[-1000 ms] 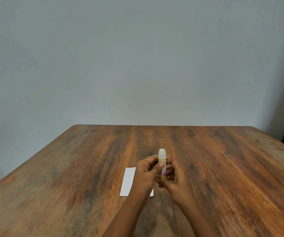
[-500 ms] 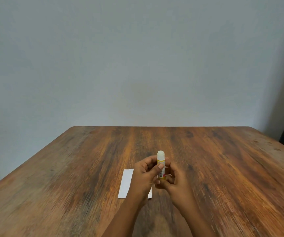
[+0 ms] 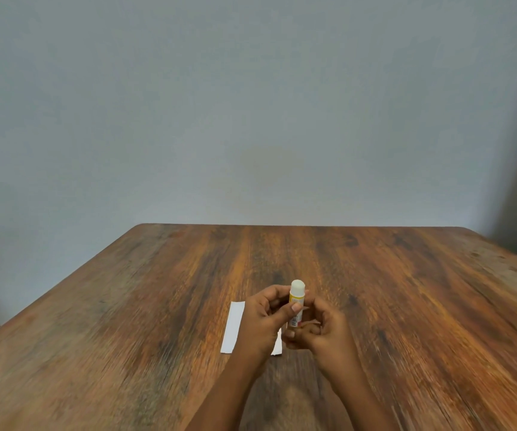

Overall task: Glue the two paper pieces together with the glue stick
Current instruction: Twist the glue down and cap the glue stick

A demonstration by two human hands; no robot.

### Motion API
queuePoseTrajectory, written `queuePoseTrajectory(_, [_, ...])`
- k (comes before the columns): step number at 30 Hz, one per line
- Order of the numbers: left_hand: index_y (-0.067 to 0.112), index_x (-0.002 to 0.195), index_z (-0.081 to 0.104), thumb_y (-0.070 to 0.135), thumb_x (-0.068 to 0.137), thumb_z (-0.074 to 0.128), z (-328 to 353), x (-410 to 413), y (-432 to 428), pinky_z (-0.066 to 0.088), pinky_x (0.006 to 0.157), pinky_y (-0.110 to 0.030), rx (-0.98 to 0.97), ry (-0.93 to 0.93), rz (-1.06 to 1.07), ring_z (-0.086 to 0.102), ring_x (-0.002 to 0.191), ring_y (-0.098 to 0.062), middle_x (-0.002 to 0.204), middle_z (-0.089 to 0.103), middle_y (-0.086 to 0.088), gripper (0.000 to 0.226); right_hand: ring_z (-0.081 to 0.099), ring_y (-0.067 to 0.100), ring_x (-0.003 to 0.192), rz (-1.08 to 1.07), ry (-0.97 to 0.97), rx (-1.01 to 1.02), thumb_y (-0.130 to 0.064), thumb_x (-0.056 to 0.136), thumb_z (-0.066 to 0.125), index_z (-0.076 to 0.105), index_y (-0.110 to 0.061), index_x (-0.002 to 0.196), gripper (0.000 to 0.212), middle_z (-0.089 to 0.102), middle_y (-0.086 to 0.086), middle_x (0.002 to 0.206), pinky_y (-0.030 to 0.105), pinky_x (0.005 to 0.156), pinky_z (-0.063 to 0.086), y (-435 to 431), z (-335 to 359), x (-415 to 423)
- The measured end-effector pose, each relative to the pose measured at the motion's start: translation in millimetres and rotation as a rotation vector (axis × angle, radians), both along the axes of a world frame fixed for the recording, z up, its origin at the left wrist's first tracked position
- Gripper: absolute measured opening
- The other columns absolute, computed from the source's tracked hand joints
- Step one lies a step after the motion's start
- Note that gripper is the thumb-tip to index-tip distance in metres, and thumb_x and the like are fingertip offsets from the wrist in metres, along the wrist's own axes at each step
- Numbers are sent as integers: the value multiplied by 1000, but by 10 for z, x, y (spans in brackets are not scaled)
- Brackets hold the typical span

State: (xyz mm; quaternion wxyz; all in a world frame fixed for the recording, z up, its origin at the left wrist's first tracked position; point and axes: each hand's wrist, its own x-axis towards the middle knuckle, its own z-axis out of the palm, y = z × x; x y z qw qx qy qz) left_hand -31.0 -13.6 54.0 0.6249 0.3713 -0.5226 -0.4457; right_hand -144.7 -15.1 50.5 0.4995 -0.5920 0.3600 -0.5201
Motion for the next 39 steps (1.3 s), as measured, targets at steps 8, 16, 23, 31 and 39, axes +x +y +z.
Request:
queuePoseTrajectory(8, [1, 100, 65, -1, 84, 55, -5, 36, 10, 55, 77, -22, -24, -27, -3, 67, 92, -17, 101, 71, -10, 19, 71, 17, 74, 59, -39, 24, 18, 76, 56, 66, -25, 95, 48, 75, 1, 80, 28, 66, 59, -34, -77, -10])
queuePoseTrajectory(16, [-2, 101, 63, -3, 84, 54, -36, -24, 5, 54, 72, -18, -21, -54, 14, 67, 84, -12, 94, 69, -12, 19, 59, 21, 66, -76, 100, -56, 11, 68, 68, 61, -25, 93, 44, 66, 4, 78, 45, 68, 55, -45, -103, 6])
queuePoseTrajectory(23, [2, 98, 64, -3, 82, 57, -75, -14, 3, 54, 71, -19, -20, -41, 34, 67, 85, -15, 93, 71, -11, 18, 56, 14, 57, -30, 98, -40, 15, 66, 65, 63, -24, 90, 45, 62, 1, 71, 41, 61, 56, -67, -99, -24])
queuePoseTrajectory(31, [1, 96, 61, -4, 80, 59, -74, 12, 25, 56, 72, -23, -37, -27, 38, 67, 87, -16, 101, 69, -16, 17, 68, 18, 72, 58, 51, -62, 19, 78, 50, 62, -27, 99, 52, 68, 6, 90, 31, 63, 57, -35, -115, -33])
queuePoseTrajectory(39, [5, 88, 61, -6, 78, 61, -87, -18, 57, 55, 72, -26, -45, -32, 40, 67, 85, -17, 96, 70, -13, 15, 66, 30, 80, -20, 121, -144, 16, 73, 58, 64, -20, 100, 46, 63, 17, 95, 47, 70, 58, -9, -139, -36])
